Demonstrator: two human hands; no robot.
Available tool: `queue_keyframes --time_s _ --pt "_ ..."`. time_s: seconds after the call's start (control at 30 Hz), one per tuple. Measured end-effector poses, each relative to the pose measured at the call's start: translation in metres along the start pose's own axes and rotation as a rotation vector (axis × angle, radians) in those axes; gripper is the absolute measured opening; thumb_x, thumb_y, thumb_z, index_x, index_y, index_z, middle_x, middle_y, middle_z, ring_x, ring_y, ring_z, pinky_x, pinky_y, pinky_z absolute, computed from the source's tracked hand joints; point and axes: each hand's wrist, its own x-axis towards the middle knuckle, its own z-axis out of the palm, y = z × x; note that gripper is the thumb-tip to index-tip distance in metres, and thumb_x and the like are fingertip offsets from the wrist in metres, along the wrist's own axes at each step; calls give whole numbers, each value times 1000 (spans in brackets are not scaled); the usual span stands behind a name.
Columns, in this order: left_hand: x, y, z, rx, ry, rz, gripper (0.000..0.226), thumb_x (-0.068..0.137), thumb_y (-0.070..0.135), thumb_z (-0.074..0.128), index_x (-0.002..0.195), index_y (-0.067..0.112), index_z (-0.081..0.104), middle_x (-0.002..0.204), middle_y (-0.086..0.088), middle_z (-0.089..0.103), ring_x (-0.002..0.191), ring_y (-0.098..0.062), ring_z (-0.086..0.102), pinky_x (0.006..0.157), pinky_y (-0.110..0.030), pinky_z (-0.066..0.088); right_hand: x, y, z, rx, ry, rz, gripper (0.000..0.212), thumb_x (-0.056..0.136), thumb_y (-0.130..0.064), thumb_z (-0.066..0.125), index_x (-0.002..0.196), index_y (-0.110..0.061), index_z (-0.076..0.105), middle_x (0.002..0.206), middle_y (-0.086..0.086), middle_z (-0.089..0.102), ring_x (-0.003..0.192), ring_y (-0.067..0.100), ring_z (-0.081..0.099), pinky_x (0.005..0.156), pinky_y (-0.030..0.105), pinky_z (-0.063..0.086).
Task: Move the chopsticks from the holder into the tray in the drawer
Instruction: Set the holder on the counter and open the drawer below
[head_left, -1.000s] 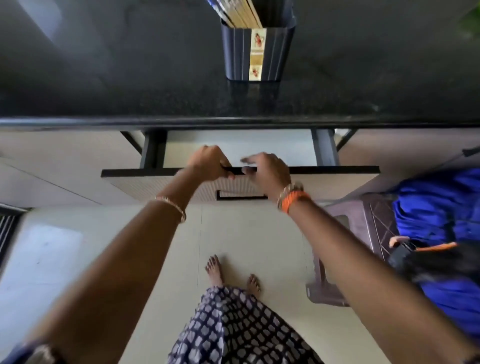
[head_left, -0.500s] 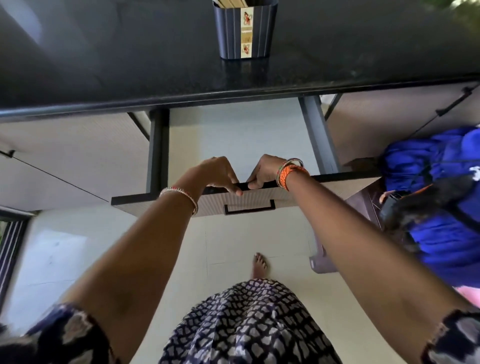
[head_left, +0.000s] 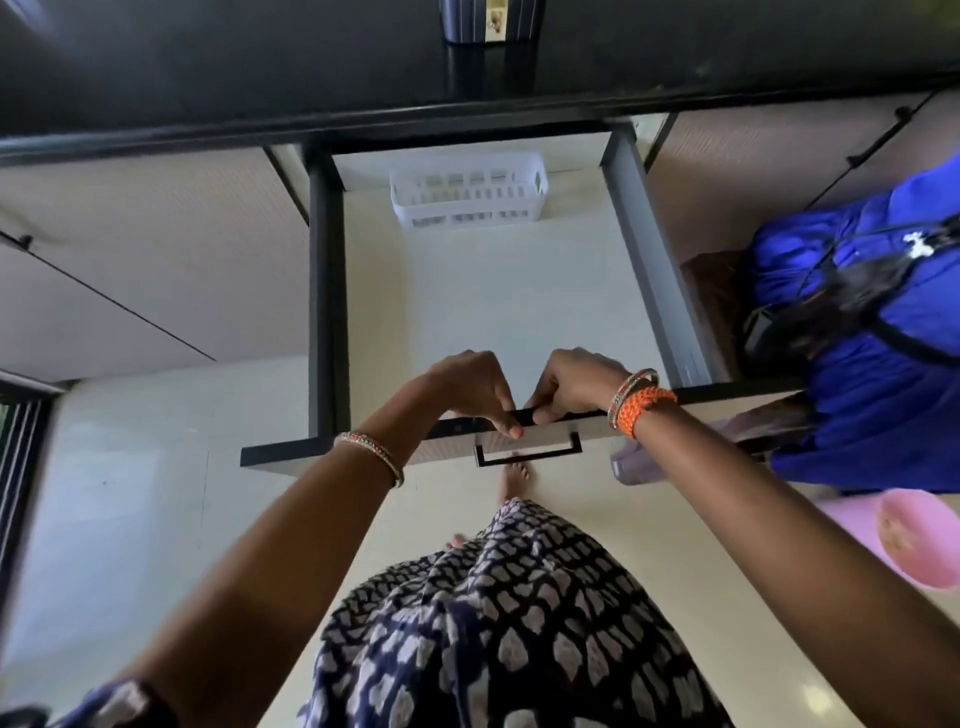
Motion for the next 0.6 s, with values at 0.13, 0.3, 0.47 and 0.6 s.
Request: queue_keyframes --time_s 0.13,0.3,0.47,0.6 --pt "5 -7 -10 -91 -57 4 31 60 47 80 83 27 74 76 7 72 67 -7 62 61 -20 49 6 -3 -8 -32 -47 -29 33 76 -34 76 108 -27 74 113 -5 72 103 18 65 78 27 48" --pt "26 -32 -55 -442 63 -38 25 84 25 63 108 16 63 106 -9 69 88 -20 66 70 -33 57 39 -12 -51 -64 4 -61 31 82 -35 70 105 -15 76 106 4 74 97 23 68 83 31 54" --pt "74 -48 -131 58 577 -30 48 89 20 54 135 12 41 143 -13 44 130 -31 41 107 -40 34 110 -27 -132 -51 334 -124 37 90 -25 56 123 -8 63 133 11 59 120 32 58 98 36 49" --pt "124 -61 -173 183 558 -37 56 91 12 50 142 8 26 153 -13 24 142 -28 20 115 -43 24 174 -26 -174 -97 364 -96 25 93 -5 44 113 1 60 122 21 62 109 37 61 77 26 42"
